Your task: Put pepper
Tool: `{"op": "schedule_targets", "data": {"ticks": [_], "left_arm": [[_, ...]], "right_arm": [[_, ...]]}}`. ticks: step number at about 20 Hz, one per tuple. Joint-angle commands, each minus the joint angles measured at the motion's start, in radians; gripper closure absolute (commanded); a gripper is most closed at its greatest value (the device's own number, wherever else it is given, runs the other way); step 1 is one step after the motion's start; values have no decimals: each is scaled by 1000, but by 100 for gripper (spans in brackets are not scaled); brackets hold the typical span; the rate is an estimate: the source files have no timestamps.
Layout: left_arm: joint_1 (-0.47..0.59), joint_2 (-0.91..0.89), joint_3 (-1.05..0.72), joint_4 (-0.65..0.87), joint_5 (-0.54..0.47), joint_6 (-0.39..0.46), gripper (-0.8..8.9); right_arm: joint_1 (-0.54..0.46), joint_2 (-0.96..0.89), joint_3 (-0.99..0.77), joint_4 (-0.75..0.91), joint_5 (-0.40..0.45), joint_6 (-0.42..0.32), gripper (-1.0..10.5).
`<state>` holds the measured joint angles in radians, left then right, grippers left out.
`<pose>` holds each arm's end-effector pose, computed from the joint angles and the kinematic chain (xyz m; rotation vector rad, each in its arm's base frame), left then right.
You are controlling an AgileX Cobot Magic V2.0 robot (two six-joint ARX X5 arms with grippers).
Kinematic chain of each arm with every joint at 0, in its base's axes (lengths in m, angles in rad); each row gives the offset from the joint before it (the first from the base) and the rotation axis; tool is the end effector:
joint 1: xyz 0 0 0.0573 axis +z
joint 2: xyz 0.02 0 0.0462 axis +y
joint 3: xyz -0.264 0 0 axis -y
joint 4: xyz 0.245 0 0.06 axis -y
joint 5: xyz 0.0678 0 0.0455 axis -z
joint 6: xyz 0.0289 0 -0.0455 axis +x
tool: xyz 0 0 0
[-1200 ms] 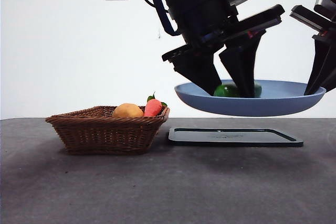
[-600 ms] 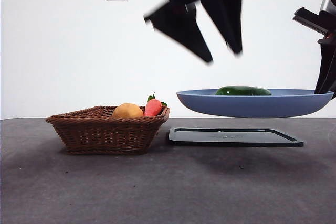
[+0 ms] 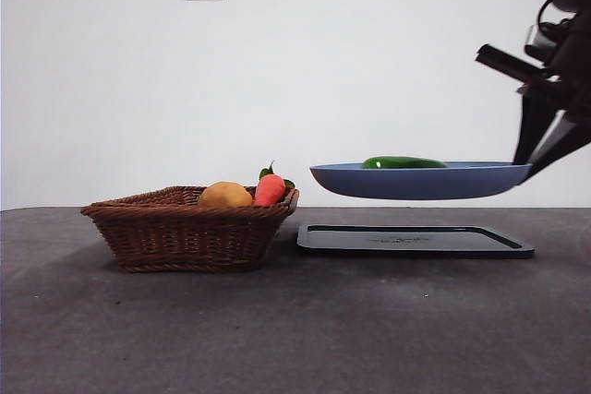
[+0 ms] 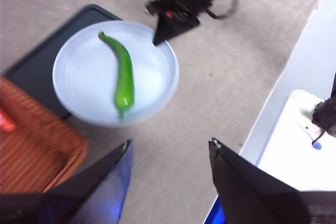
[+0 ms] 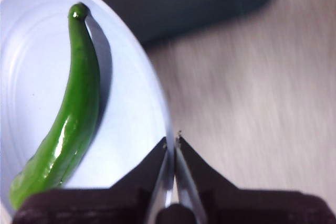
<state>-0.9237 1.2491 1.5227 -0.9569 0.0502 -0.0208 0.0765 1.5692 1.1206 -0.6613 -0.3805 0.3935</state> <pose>0.1382 -0.1853 0.4169 0.2819 0.6528 -0.9273 0.3067 0.0343 0.2305 0.5157 1.1780 0.1869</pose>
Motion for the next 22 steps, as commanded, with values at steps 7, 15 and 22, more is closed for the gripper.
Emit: {"op": "schedule_targets", "data": {"ticks": [7, 15, 22], "left_arm": [[-10, -166, 19, -41, -23, -2, 555], [-11, -193, 19, -55, -24, -5, 555], [-11, -193, 19, -74, -24, -5, 555]], "right_arm": [[-49, 327, 285, 76, 18, 2, 942], [-50, 479, 343, 167, 15, 10, 941], [-50, 490, 343, 175, 16, -25, 804]]}}
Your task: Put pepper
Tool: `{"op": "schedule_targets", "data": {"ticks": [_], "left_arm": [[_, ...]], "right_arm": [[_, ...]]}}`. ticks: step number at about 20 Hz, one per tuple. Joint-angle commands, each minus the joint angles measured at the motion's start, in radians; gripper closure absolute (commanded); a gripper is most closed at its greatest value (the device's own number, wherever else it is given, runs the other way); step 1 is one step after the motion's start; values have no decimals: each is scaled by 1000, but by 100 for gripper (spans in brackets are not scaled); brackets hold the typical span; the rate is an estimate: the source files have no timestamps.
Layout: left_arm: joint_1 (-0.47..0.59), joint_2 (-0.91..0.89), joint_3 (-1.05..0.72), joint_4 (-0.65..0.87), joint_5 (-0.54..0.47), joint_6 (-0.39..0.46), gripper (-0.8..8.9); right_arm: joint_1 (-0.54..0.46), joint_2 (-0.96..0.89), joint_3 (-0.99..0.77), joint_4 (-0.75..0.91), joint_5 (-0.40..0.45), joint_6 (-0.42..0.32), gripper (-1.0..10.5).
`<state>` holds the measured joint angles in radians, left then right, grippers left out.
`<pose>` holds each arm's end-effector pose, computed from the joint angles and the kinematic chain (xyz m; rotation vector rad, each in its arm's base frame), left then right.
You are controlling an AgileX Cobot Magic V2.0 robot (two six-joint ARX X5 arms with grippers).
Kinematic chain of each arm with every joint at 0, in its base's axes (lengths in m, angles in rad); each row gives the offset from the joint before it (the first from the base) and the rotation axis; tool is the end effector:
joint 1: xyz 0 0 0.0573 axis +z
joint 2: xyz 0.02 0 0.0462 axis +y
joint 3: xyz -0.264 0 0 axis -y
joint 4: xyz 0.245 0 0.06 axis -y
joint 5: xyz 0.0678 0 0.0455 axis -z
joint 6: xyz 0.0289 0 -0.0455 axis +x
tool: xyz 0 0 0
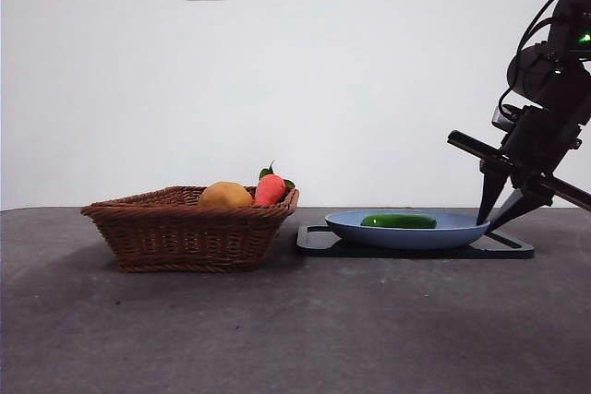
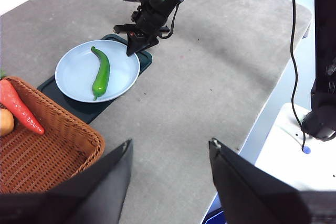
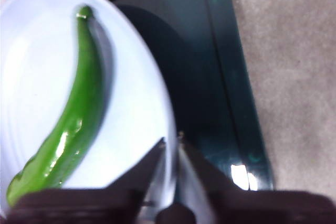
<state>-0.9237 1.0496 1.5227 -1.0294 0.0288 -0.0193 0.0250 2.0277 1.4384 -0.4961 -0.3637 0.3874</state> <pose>0.0966 -0.1293 0.4464 0.2324 0.5293 -0.9216 0.4173 0.0207 0.1703 0.5286 1.1366 0.1375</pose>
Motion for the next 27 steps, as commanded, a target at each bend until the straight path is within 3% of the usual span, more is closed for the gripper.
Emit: {"op": "schedule_targets", "data": {"ticks": [1, 6, 12, 17, 22, 24, 27], "left_arm": [[-11, 7, 19, -8, -3, -6, 555], [-11, 7, 19, -35, -3, -7, 555], [-11, 7, 19, -42, -4, -6, 555], [-11, 10, 19, -42, -3, -6, 555], [-11, 10, 19, -42, -3, -6, 558], [-11, 10, 19, -42, -2, -6, 621], [-11, 10, 19, -50, -2, -7, 806]], "right_arm": [[2, 30, 25, 8, -1, -19, 781], [0, -78, 25, -84, 5, -75, 776], [17, -422, 25, -359, -4, -209, 777], [111, -739, 25, -636, -4, -285, 779], [261, -976, 25, -827, -3, -285, 820], [304, -1025, 24, -878, -3, -300, 888], [352, -1082, 24, -878, -3, -317, 941]]}}
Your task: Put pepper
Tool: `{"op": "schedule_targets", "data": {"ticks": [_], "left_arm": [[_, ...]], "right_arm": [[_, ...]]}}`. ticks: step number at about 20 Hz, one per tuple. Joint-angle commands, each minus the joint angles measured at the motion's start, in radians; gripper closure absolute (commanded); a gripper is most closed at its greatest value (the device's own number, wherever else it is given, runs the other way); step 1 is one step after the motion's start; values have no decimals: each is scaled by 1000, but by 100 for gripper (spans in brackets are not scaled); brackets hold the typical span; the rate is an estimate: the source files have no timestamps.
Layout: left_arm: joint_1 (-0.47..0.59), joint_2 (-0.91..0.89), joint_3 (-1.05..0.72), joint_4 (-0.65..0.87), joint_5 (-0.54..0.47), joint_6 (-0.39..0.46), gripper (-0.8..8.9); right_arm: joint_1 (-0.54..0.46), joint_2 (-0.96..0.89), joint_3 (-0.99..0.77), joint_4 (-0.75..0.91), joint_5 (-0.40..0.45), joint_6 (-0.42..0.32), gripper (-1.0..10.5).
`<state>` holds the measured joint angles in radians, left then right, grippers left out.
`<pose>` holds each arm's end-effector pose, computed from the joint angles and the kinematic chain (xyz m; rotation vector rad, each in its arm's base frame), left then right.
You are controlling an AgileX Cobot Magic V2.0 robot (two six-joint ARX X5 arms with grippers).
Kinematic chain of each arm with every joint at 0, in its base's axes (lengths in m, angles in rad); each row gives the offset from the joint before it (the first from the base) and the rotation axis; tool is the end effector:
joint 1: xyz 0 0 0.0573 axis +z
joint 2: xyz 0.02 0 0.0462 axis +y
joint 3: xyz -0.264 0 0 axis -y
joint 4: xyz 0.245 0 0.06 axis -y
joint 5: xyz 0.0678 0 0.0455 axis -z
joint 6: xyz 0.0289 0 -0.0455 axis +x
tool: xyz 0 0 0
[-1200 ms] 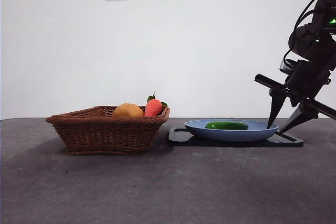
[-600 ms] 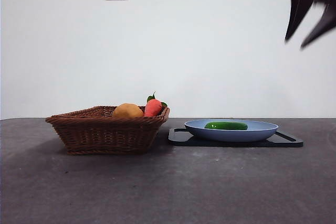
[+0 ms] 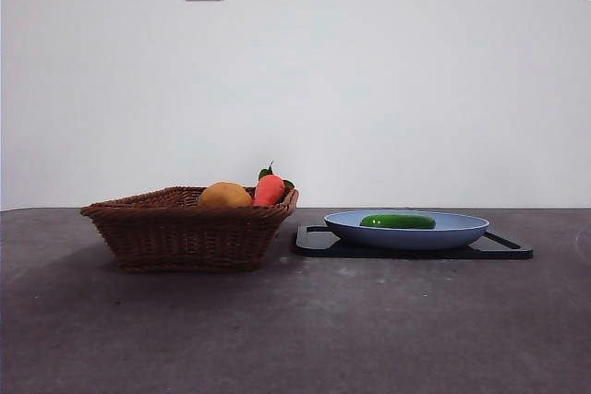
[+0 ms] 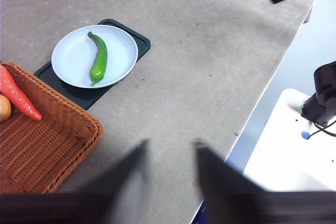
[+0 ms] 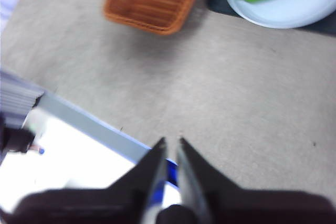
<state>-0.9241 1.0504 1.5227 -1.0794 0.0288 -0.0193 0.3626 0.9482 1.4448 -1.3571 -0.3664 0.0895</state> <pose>0.0952 -0.1274 0.4423 0.2554 0.5766 -0.9166 0.1035 0.0504 0.4156 0.0817 0.9088 0.6429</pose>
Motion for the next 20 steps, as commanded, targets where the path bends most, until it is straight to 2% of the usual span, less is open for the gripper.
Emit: {"op": "schedule_targets", "data": {"ticks": [1, 16, 18, 20], "left_arm": [[-11, 10, 19, -1, -2, -9, 806], [-11, 9, 19, 33, -2, -10, 806], [-9, 9, 19, 37, -11, 46, 806], [23, -1, 19, 83, -78, 150, 806]], "right_arm": [[21, -11, 17, -17, 1, -20, 941], [18, -13, 17, -17, 6, -9, 941], [18, -13, 17, -16, 6, -9, 941], [18, -13, 17, -17, 6, -9, 941]]}}
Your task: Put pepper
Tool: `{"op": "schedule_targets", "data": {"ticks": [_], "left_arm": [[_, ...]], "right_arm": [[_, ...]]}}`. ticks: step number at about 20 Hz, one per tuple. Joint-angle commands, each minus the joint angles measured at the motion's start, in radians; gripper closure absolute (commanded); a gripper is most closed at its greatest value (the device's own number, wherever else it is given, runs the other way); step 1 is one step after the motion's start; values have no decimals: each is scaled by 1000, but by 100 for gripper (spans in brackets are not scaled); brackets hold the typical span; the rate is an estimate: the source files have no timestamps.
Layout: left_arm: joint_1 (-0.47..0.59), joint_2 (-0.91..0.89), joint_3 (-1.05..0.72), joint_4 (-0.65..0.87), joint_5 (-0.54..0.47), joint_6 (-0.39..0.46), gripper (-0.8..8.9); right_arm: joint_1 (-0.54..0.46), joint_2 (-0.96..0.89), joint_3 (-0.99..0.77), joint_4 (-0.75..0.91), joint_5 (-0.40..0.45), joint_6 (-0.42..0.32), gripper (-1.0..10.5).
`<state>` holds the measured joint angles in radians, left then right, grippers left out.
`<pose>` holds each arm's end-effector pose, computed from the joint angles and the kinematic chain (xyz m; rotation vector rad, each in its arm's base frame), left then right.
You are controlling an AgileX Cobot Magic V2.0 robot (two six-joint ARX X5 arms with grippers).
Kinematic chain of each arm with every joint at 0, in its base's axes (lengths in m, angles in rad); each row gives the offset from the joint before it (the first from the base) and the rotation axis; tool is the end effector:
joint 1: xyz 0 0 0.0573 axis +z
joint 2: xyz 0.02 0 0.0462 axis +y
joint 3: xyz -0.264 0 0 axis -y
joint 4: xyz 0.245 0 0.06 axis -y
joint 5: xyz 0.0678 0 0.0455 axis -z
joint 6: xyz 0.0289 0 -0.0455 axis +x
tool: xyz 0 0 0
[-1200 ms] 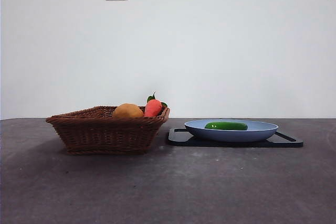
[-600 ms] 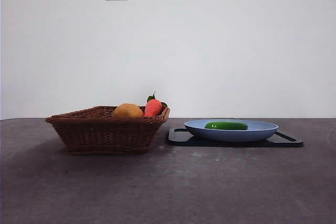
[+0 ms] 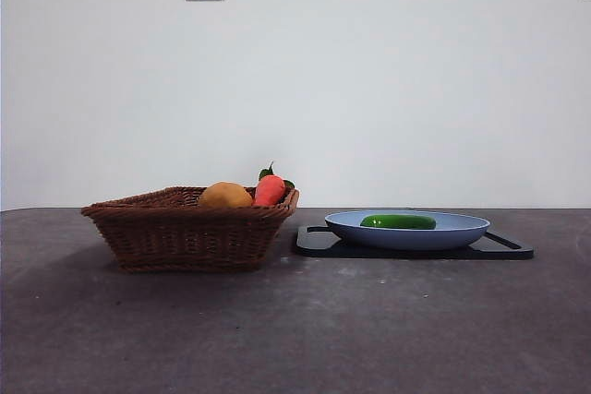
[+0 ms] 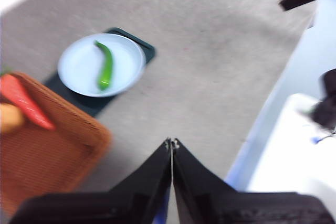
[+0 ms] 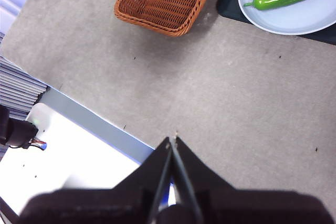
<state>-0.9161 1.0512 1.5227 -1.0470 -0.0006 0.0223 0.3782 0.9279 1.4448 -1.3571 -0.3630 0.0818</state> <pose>0.0981 -0.1277 0.4448 0.2838 0.5245 -0.8957 0.0969 0.0495 0.4174 0.0668 0.8867 0.6607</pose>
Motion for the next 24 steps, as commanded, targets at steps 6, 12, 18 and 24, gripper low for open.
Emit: {"op": "schedule_targets", "data": {"ticks": [6, 12, 18, 24], "left_arm": [[371, -198, -148, 531, 29, 237, 805], [709, -539, -626, 1037, -28, 236, 806], [815, -805, -1054, 1156, -84, 183, 805], [846, -941, -1312, 1134, -76, 71, 805]], "right_arm": [[3, 7, 17, -17, 3, -2, 941], [3, 7, 17, -17, 2, -2, 941], [3, 7, 17, -17, 2, -2, 941], [3, 7, 17, -17, 2, -2, 941]]}}
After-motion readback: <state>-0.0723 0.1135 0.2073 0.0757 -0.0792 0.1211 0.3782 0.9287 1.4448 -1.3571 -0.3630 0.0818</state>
